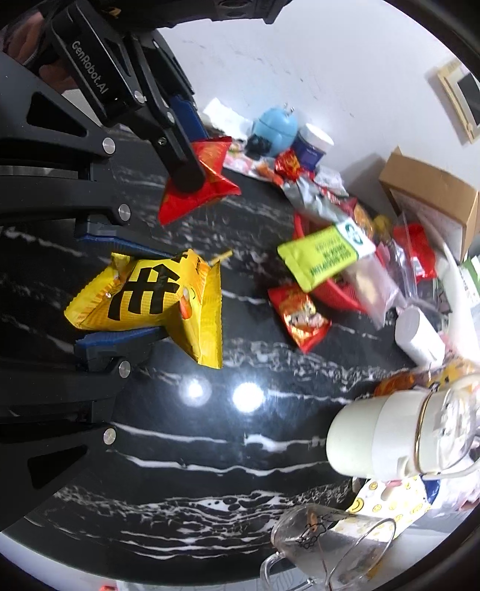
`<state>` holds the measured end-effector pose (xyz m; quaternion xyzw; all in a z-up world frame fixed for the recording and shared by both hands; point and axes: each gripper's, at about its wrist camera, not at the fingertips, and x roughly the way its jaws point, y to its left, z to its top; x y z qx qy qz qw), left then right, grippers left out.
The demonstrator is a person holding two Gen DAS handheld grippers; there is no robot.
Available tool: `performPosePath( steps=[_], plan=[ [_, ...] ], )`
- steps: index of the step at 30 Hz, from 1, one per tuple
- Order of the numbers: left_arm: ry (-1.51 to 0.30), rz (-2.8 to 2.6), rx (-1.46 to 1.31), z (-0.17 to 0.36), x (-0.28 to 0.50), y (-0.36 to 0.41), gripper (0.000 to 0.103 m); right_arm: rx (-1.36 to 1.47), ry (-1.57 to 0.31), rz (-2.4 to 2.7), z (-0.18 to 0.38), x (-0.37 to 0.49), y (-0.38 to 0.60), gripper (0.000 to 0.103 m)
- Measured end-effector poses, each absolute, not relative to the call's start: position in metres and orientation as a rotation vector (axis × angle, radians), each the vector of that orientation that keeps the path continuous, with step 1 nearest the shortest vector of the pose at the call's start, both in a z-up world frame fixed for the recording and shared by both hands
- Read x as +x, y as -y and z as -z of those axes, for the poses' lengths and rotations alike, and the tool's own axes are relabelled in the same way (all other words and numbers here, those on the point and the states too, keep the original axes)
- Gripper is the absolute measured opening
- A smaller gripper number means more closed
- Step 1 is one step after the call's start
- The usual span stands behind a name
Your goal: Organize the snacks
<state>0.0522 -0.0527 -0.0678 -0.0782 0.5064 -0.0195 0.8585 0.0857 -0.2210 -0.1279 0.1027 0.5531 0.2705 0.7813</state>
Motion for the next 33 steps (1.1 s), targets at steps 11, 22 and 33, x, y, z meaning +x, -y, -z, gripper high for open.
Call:
performPosePath(
  steps=[11,22,33],
  plan=[
    [-0.991,0.047,-0.144,0.040,0.036,0.040,0.043,0.244,-1.159,-0.623,0.103,0.071,0.205,0.034],
    [-0.914,0.041,-0.162,0.012,0.058,0.019,0.043,0.237,-1.090,-0.639,0.071,0.096,0.187,0.034],
    [-0.837,0.023,-0.125,-0.012,0.120,-0.007,0.043,0.192,-1.001,-0.636,0.039,0.157,0.163,0.034]
  ],
)
